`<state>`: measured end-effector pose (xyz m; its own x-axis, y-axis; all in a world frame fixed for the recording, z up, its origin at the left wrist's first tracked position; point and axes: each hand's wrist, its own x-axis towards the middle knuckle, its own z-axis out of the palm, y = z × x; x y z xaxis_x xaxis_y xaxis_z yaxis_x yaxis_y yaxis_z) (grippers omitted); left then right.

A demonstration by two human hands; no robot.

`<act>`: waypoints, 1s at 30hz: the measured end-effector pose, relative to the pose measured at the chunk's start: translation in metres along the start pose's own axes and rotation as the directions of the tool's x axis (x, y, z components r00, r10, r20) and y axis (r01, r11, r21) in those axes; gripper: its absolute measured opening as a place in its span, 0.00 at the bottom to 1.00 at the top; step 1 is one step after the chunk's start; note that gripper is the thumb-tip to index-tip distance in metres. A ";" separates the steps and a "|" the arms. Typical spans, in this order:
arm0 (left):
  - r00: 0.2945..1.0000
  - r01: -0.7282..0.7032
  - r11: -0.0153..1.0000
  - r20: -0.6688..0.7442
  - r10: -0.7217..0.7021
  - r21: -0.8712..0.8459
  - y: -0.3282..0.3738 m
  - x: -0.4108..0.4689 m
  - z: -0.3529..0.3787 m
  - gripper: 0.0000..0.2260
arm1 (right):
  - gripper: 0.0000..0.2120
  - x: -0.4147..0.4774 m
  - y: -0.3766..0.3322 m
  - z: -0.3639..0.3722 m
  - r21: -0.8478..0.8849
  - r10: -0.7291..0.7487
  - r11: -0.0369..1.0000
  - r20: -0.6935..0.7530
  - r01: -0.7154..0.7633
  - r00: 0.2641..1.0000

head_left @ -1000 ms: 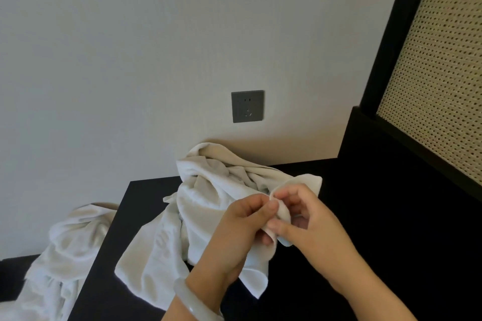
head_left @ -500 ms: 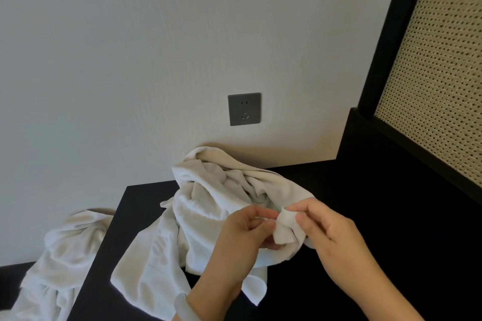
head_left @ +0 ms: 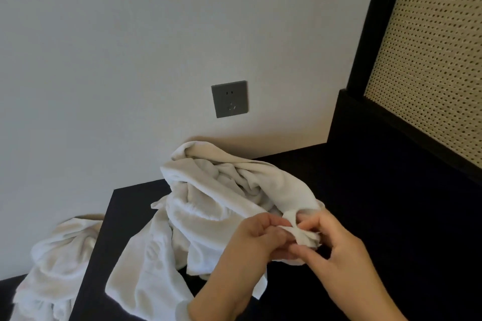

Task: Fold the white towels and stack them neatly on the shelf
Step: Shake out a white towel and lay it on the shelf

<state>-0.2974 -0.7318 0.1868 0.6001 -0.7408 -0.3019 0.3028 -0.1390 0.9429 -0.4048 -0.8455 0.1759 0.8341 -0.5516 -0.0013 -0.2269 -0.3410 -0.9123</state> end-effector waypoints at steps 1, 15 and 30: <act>1.000 0.007 0.994 0.023 -0.009 0.107 -0.002 0.000 0.001 0.08 | 0.16 -0.003 0.004 0.005 0.077 0.038 0.996 -0.042 -0.034 0.998; 0.829 -0.556 0.007 0.555 -0.072 0.831 0.051 0.074 -0.061 0.08 | 0.05 -0.089 0.050 -0.082 0.376 0.239 0.924 -0.421 -0.072 0.875; 0.781 -0.621 0.395 0.580 0.232 0.677 0.052 0.200 0.032 0.11 | 0.05 -0.092 0.076 -0.054 0.302 0.409 0.907 -0.478 -0.292 0.777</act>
<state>-0.1850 -0.9078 0.1803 0.1090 -0.9920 0.0644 -0.7544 -0.0404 0.6552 -0.5256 -0.8620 0.1289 0.3153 -0.9320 -0.1789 -0.2976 0.0818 -0.9512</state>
